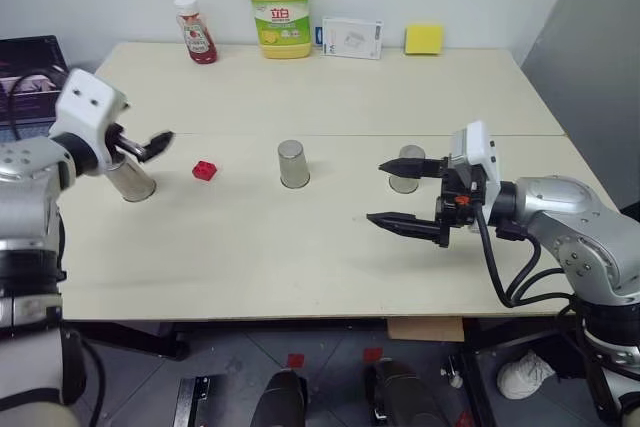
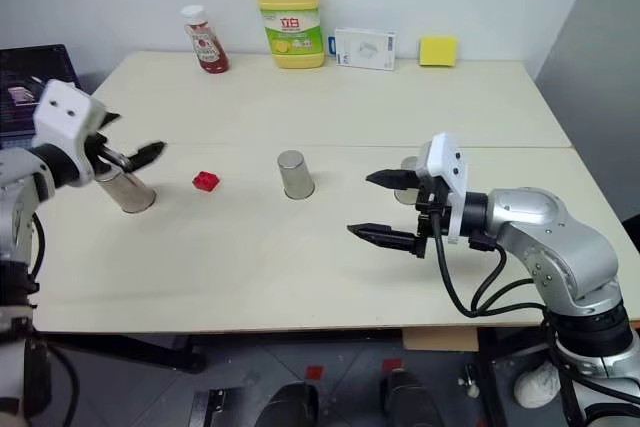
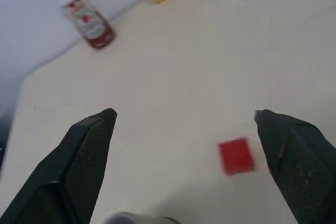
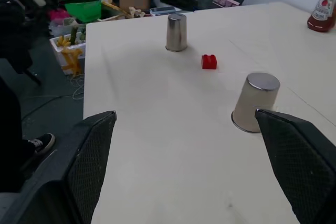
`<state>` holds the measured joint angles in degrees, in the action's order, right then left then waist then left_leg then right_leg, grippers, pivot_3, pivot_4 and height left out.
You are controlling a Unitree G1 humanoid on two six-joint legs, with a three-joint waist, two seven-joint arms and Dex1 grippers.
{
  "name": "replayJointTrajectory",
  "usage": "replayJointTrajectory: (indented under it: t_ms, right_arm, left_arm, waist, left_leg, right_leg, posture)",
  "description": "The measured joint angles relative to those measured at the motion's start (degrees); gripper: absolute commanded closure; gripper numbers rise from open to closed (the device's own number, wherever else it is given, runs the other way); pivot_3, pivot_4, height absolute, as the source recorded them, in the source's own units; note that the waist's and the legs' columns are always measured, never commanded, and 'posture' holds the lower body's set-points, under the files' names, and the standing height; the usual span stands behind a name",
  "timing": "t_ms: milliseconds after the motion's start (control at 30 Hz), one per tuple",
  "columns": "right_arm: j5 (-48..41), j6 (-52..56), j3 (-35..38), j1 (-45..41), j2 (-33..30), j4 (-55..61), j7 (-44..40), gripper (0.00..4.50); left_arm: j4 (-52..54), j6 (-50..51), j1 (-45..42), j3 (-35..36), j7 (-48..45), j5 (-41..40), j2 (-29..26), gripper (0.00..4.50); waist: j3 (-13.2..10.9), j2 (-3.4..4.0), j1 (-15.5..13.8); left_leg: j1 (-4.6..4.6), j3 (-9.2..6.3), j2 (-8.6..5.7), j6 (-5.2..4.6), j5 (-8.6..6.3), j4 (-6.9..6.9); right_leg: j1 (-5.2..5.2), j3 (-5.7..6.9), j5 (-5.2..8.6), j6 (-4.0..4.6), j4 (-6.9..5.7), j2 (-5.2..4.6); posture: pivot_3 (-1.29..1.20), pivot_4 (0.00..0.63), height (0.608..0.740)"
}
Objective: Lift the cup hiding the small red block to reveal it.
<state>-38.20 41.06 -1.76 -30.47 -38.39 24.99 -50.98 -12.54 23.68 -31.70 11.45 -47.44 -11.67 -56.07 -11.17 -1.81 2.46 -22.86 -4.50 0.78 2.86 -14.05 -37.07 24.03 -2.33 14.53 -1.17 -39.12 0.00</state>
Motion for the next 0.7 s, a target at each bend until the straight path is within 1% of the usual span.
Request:
replayJointTrajectory:
  t_ms: [100, 200, 333, 500, 600, 700]
  right_arm:
    - [0.9, -1.4, 0.7, 1.6, -0.9, 0.1, -0.2, 0.00]
    - [2.6, -3.7, 1.5, 5.7, -2.3, 0.3, -0.2, 0.00]
    - [3.8, -5.3, 3.1, 9.3, -3.6, 1.2, 0.4, 0.00]
    - [4.3, -5.5, 4.8, 11.8, -4.1, 2.5, 1.7, 0.00]
    - [4.3, -5.6, 5.3, 11.8, -4.1, 2.9, 2.6, 0.00]
    - [4.5, -5.9, 5.3, 11.8, -4.1, 2.9, 2.6, 0.00]
  left_arm:
    - [6.4, 2.7, 5.0, 1.4, -4.4, -3.2, -1.6, 0.02]
    - [12.3, 6.3, 11.6, 2.8, -8.5, -6.6, -2.7, 0.02]
    - [16.3, 8.9, 16.6, 3.7, -12.1, -9.6, -3.3, 0.02]
    - [17.6, 9.4, 18.2, 5.3, -13.2, -10.6, -4.9, 0.02]
    - [17.7, 9.4, 19.0, 5.7, -13.1, -10.7, -4.9, 0.02]
    - [17.7, 9.3, 19.3, 7.0, -10.9, -10.7, -4.1, 0.02]
  waist:
    - [0.0, 0.02, -0.1]
    - [0.0, 0.02, -0.1]
    - [0.0, 0.02, -0.4]
    - [0.0, 0.03, -0.6]
    - [0.0, 0.03, -0.5]
    - [0.0, 0.03, -0.6]
  left_leg:
    - [0.04, 0.05, 0.00, -0.01, 0.00, 0.00]
    - [0.08, 0.08, -0.02, -0.01, 0.00, -0.03]
    - [0.08, 0.07, -0.02, -0.01, 0.00, -0.05]
    - [0.13, 0.10, 0.01, -0.01, 0.00, -0.02]
    - [0.14, 0.13, 0.02, -0.01, 0.00, -0.02]
    - [0.12, 0.12, 0.02, -0.01, 0.00, -0.02]
  right_leg:
    - [-0.02, -0.03, 0.05, -0.05, 0.03, 0.10]
    - [-0.09, -0.05, 0.14, -0.20, 0.02, 0.09]
    - [-0.08, -0.05, 0.17, -0.26, 0.01, 0.10]
    - [-0.09, -0.08, 0.17, -0.26, 0.00, 0.15]
    - [-0.09, -0.09, 0.17, -0.26, 0.01, 0.16]
    - [-0.08, -0.09, 0.17, -0.26, 0.02, 0.16]
  posture:
    - [0.00, 0.150, 0.740]
    - [0.00, 0.150, 0.740]
    - [0.00, 0.150, 0.740]
    - [0.00, 0.150, 0.740]
    - [0.00, 0.150, 0.740]
    - [0.00, 0.150, 0.740]
